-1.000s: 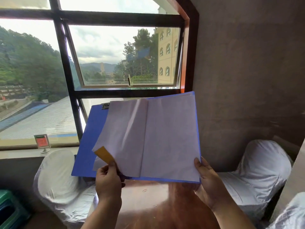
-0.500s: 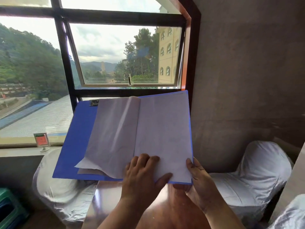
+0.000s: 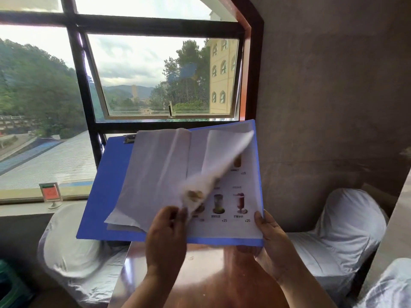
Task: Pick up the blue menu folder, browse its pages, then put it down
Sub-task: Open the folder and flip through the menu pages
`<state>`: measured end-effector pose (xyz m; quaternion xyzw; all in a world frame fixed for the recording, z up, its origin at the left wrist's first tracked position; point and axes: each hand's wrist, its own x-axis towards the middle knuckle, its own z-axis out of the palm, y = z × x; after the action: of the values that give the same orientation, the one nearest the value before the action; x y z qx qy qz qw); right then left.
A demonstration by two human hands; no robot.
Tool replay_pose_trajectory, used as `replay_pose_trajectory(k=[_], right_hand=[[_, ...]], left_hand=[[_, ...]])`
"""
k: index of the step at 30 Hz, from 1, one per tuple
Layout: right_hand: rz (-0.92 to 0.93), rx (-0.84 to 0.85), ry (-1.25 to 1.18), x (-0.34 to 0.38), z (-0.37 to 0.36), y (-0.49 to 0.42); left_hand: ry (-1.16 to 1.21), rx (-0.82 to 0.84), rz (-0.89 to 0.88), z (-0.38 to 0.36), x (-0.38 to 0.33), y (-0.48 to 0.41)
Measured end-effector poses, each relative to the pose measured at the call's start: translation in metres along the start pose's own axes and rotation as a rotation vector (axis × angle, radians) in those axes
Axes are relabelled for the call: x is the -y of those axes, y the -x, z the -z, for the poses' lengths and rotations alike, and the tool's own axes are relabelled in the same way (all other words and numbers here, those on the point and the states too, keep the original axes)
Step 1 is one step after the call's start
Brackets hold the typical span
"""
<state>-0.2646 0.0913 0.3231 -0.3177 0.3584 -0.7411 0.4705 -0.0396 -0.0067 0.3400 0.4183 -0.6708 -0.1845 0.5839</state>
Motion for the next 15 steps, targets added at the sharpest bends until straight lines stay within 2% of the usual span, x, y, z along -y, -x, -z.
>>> replay_pose_trajectory(k=[3, 5, 7, 11, 15], right_hand=[[0.018, -0.014, -0.006, 0.007, 0.005, 0.001], [0.021, -0.025, -0.003, 0.009, 0.008, 0.001], [0.024, -0.035, 0.001, 0.011, 0.008, 0.001], [0.015, -0.050, -0.009, 0.011, 0.011, -0.002], [0.023, -0.058, -0.016, 0.014, 0.012, -0.004]], left_hand=[[0.399, -0.151, 0.461, 0.005, 0.013, -0.008], [0.585, -0.172, 0.668, 0.010, 0.019, -0.013], [0.630, -0.131, 0.668, 0.014, 0.024, -0.013], [0.441, -0.058, 0.572, 0.018, 0.036, -0.005], [0.380, -0.057, 0.635, 0.022, 0.053, -0.006]])
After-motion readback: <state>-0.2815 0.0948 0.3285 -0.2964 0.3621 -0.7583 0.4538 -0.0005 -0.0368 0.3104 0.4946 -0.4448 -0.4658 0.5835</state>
